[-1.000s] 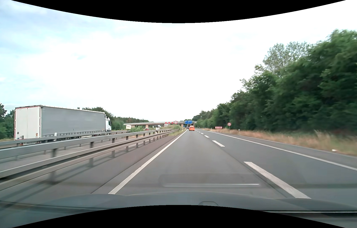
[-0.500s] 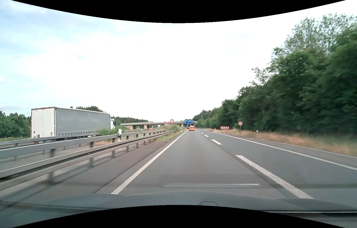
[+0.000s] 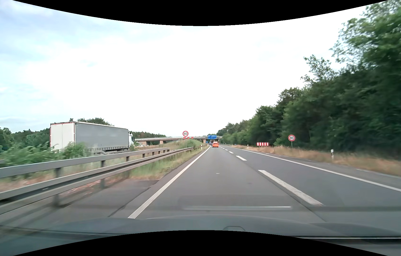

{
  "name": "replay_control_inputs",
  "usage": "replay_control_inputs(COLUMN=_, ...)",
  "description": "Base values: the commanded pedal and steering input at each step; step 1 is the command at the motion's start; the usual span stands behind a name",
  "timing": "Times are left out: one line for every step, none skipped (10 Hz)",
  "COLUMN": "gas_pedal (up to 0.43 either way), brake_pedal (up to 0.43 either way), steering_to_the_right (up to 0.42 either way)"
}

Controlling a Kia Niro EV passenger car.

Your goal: Follow the waypoints while adhering to traffic rules and regulations

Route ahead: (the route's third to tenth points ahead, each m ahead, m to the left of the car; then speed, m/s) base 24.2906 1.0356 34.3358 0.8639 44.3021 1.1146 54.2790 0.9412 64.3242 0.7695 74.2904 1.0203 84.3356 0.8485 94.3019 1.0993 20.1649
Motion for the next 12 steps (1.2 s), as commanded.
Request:
replay_control_inputs(gas_pedal=0.028, brake_pedal=0.000, steering_to_the_right=-0.005)
replay_control_inputs(gas_pedal=0.028, brake_pedal=0.000, steering_to_the_right=-0.005)
replay_control_inputs(gas_pedal=0.028, brake_pedal=0.000, steering_to_the_right=-0.005)
replay_control_inputs(gas_pedal=0.028, brake_pedal=0.000, steering_to_the_right=-0.004)
replay_control_inputs(gas_pedal=0.039, brake_pedal=0.000, steering_to_the_right=-0.004)
replay_control_inputs(gas_pedal=0.039, brake_pedal=0.000, steering_to_the_right=-0.004)
replay_control_inputs(gas_pedal=0.039, brake_pedal=0.000, steering_to_the_right=-0.004)
replay_control_inputs(gas_pedal=0.039, brake_pedal=0.000, steering_to_the_right=-0.005)
replay_control_inputs(gas_pedal=0.039, brake_pedal=0.000, steering_to_the_right=-0.005)
replay_control_inputs(gas_pedal=0.039, brake_pedal=0.000, steering_to_the_right=-0.005)
replay_control_inputs(gas_pedal=0.059, brake_pedal=0.000, steering_to_the_right=-0.005)
replay_control_inputs(gas_pedal=0.059, brake_pedal=0.000, steering_to_the_right=-0.004)
